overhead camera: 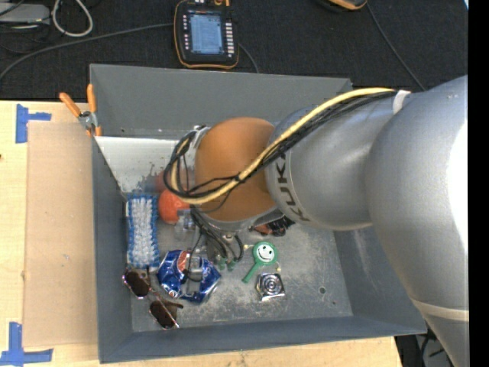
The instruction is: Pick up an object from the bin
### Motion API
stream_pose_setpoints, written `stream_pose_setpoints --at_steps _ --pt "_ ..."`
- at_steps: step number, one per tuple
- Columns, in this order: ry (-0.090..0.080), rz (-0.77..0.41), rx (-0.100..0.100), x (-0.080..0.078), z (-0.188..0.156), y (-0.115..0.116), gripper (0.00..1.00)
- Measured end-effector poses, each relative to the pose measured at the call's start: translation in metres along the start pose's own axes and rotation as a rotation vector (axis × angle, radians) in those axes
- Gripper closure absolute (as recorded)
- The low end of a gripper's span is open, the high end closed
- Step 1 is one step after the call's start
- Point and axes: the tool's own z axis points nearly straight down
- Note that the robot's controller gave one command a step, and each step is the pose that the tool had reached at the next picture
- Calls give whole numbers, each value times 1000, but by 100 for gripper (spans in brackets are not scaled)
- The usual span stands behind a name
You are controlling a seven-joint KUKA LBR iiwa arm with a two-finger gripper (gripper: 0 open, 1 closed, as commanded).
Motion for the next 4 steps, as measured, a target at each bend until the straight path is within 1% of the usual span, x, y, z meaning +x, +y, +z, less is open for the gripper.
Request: stream_pose_setpoints --at_steps 1,2,3,4 --pt "-7 6 -1 -2 -4 -1 0" --pt "0 89 -2 3 66 -14 0" --pt "-12 39 -5 6 66 -13 0" --pt "-1 85 -5 2 65 -13 0"
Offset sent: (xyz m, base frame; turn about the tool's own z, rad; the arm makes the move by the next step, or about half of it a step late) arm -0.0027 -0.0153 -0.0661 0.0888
